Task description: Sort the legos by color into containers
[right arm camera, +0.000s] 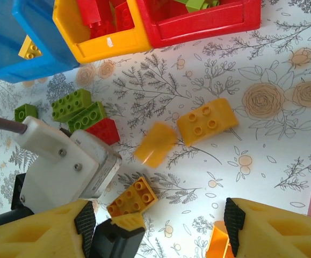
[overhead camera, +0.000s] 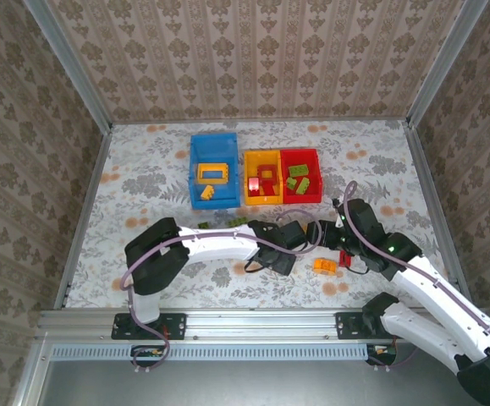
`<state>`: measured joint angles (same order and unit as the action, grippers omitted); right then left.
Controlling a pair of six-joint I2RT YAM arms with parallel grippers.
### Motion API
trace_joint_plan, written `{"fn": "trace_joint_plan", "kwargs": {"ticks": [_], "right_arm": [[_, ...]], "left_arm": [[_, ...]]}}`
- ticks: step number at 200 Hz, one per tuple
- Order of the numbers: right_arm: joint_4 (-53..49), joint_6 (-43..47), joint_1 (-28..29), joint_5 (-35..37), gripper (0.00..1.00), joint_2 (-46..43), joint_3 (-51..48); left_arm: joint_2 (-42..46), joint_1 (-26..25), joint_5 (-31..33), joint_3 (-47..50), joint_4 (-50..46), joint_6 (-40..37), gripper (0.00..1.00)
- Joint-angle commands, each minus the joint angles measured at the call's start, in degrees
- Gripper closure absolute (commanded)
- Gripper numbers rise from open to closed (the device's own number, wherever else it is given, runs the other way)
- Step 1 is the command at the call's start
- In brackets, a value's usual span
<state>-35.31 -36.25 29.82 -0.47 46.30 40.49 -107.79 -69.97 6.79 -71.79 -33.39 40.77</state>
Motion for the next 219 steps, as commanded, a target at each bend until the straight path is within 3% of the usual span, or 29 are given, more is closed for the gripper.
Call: {"fn": "trace_joint_plan", "kwargs": {"ticks": [1,41,75,88,108,141,180,219], "right_arm": [[-2.52,-1.36,-0.29,-0.67,0.34,0.17,-0.79],[-1.88,-1.59,-0.34,-0.87,0.36,1.04,-0.16],[-2.12,-1.37,-0.29,-0.84,0.36,1.27,0.38],[-2.05,-1.32,-0.27,-0.7,0.37,1.22,0.38],[-2.23,-1.03,-0.29,-0.6,0.39,0.99,0.54],[-2.11,0.96,-0.21,-1.37,0.42,-0.38,1.52],[4.19,2.95,3.49,-4.14,0.46,1.11,2.66],[11.34,3.32,11.75,0.12,0.47,6.7,6.53]], "left_arm": [[-2.57,0.52,-2.43,-1.14,-0.04,-0.45,0.37],[-1.9,0.15,-1.33,-1.1,-0.4,0.0,0.46],[-3.6,-0.14,-2.33,-1.6,-0.98,-0.21,0.47],[-4.0,-0.4,-1.98,-1.75,-0.98,-0.17,0.53],[-2.64,-1.01,1.06,-2.03,-1.95,0.47,0.64],[6.24,-0.22,7.41,-1.18,-5.91,2.07,0.69],[18.19,8.63,8.75,0.99,-10.86,0.38,0.72],[22.69,24.52,4.98,1.01,-10.64,-6.04,0.73]]}}
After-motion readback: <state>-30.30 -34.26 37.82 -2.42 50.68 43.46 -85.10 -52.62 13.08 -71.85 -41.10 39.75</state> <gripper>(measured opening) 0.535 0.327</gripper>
